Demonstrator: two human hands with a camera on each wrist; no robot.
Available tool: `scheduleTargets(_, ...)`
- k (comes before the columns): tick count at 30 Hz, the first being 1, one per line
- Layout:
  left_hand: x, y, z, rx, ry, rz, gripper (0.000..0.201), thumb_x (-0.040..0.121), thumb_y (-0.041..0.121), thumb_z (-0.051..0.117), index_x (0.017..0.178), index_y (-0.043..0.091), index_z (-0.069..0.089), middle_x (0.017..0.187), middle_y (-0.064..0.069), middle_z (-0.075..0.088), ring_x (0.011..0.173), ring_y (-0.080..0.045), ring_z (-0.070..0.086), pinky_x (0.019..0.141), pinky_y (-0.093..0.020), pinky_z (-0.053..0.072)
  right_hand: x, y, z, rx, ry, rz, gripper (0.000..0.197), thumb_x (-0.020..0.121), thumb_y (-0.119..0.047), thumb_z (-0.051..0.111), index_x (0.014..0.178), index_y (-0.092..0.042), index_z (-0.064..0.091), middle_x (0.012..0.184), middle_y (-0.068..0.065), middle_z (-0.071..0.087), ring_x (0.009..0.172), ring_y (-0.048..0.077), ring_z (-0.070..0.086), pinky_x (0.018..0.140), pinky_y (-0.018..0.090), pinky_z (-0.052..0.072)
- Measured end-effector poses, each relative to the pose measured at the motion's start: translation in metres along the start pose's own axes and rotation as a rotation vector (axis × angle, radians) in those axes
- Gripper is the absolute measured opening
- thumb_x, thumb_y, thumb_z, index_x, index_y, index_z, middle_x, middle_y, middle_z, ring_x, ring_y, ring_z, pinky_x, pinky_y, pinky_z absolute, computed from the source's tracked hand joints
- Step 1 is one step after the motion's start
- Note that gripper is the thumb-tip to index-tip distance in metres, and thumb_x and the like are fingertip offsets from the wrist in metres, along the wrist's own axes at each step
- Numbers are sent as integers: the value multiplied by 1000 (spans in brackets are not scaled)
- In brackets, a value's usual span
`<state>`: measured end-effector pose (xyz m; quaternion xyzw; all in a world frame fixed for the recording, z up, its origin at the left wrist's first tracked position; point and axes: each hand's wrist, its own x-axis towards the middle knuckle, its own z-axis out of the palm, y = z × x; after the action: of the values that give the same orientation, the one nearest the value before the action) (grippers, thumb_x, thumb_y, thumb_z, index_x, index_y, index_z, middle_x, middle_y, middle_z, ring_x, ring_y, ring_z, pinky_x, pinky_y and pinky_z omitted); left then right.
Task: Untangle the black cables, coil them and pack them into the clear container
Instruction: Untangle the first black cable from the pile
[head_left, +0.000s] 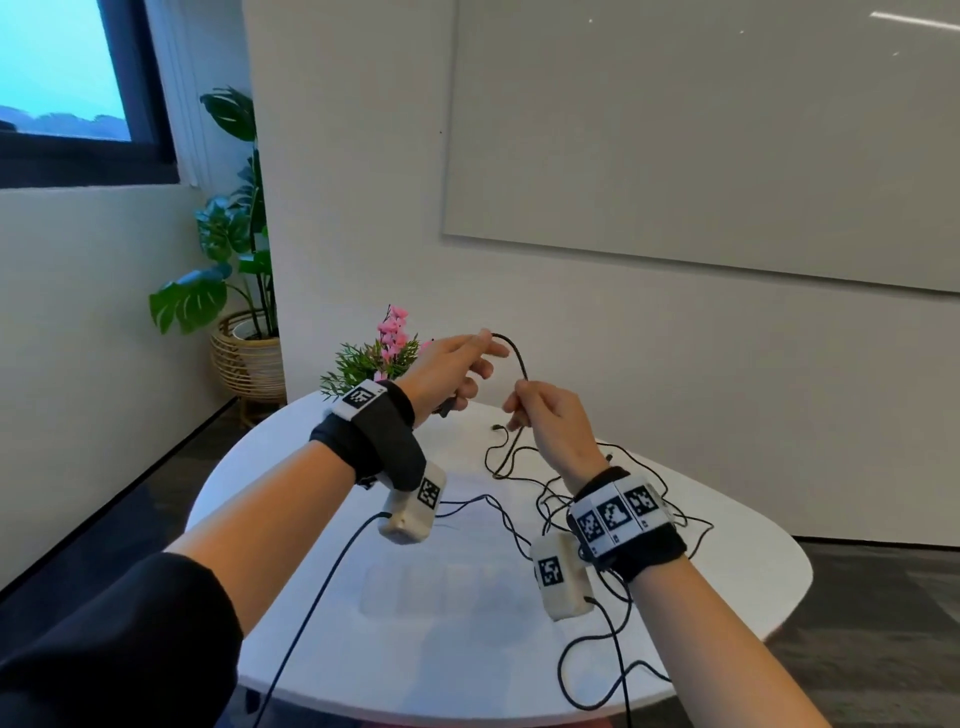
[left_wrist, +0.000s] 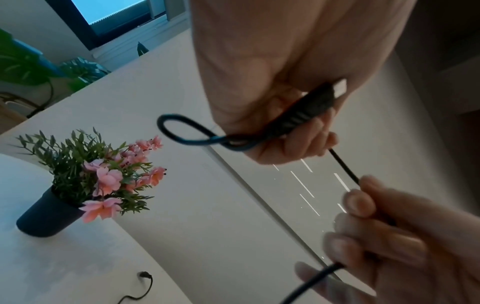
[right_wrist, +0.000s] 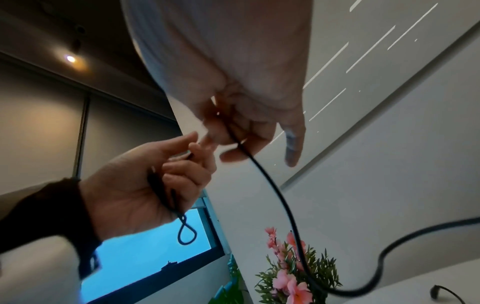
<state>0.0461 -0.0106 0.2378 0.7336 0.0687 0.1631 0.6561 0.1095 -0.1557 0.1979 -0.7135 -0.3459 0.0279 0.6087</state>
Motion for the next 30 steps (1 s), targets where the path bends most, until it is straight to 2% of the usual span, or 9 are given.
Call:
scheduleTargets(2,-1,-3,-5,26,-55,-46,37,94,44,49,102,12,65,69,5,54,48,-8,37,45,-21,29,4,2,-7,84,166,38,36,98,-25,42,68,-15,58,56,-1,46,57,14,47,66,33,44)
scheduleTargets(5,-6,-12,-12,290,-173,21,14,90,23,60,91,10,66,65,3,52,50,-8,41,52,-20,34,10,5,-22,199,348,86,35,100,-25,39,70,-16,55,53,-2,38,51,10,38,59,28,42)
scheduleTargets(8,-11,-21,-16,473,-220,67,19,97,23,50,87,15,64,60,6,48,46,-1,41,53,-14,35,11,7,-36,220,449,118,35,100,-27,37,73,-16,56,54,-2,36,51,10,36,56,27,40)
scheduleTargets(11,-13,-24,-17,358,-150,71,33,102,25,36,89,10,62,59,3,47,45,-2,41,48,-10,38,11,14,-46,176,476,125,34,100,-28,38,78,-15,59,56,-2,35,51,10,35,54,27,37)
scheduleTargets(16,-8,-18,-6,-149,37,101,32,103,22,32,78,10,49,79,-4,65,72,-18,66,70,-24,55,8,24,-44,-24,341,107,31,99,-28,41,84,-17,66,59,-4,40,52,10,35,55,23,32)
scheduleTargets(19,0,-11,0,-371,117,111,36,104,27,28,75,13,45,122,-12,61,111,-22,62,91,-33,48,0,22,-36,-162,188,45,30,99,-25,41,87,-16,67,58,-5,41,51,9,36,53,23,31)
scheduleTargets(22,2,-4,2,-520,110,116,38,104,32,21,74,18,40,129,-13,58,118,-22,57,104,-41,37,-11,16,-28,-282,-18,13,29,98,-25,43,82,-17,67,54,-5,41,49,5,40,54,21,31)
scheduleTargets(26,0,8,5,-552,75,144,37,104,35,18,76,20,39,113,-9,67,111,-20,63,95,-47,40,-19,8,-16,-336,-183,-5,31,97,-33,43,83,-21,68,55,-2,40,48,2,40,56,22,31)
scheduleTargets(30,-2,12,7,-514,52,158,34,103,36,20,81,20,39,122,-12,64,112,-27,62,92,-46,47,-19,-2,-8,-247,-113,-98,31,98,-33,43,84,-22,68,56,1,40,53,11,39,56,26,33)
